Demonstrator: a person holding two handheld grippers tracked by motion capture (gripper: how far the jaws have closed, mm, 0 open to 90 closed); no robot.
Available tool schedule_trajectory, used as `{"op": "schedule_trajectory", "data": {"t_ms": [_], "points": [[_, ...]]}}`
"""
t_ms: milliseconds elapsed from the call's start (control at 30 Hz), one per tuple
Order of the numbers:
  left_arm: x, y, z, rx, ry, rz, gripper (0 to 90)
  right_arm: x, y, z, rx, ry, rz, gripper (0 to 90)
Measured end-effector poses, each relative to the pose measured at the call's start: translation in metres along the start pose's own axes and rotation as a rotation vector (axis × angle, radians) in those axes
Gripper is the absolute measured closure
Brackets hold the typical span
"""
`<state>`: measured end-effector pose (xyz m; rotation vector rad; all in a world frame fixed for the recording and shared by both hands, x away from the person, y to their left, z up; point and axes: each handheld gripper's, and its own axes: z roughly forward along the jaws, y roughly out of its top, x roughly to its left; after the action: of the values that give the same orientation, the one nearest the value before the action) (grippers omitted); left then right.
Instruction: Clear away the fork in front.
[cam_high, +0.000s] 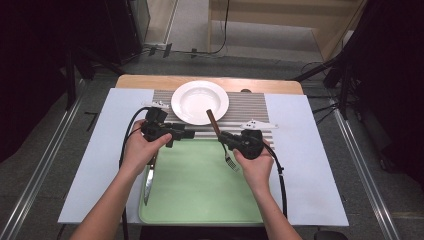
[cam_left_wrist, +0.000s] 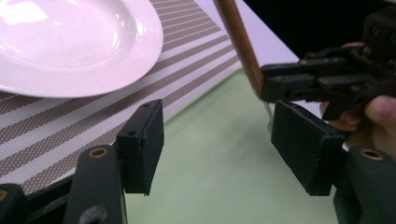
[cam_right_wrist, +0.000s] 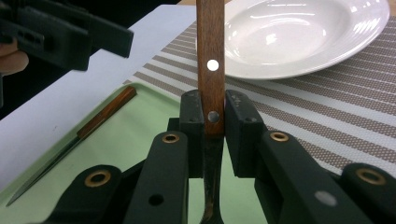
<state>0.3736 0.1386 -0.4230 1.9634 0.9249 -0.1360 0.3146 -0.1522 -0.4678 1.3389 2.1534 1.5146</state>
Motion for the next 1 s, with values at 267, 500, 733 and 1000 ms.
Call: {"op": "schedule_trajectory", "data": {"t_ms": [267, 500, 733, 1000], "points": [[-0.003, 0.008, 0.006, -0.001, 0.013, -0.007, 33.9, 0.004, -0.002, 0.006, 0.003, 0.013, -0.002, 76.5], [-0.006, 0.017, 0.012, -0.014, 0.032, -0.027, 34.1, 0.007, -0.003, 0.011, -0.005, 0.025, 0.001, 76.5], [-0.008, 0.022, 0.017, -0.021, 0.044, -0.046, 37.0, 0.010, -0.004, 0.014, -0.015, 0.031, 0.004, 76.6], [-0.010, 0.024, 0.025, -0.006, 0.053, -0.077, 43.4, 0.018, -0.005, 0.022, -0.026, 0.046, 0.008, 76.6]]}}
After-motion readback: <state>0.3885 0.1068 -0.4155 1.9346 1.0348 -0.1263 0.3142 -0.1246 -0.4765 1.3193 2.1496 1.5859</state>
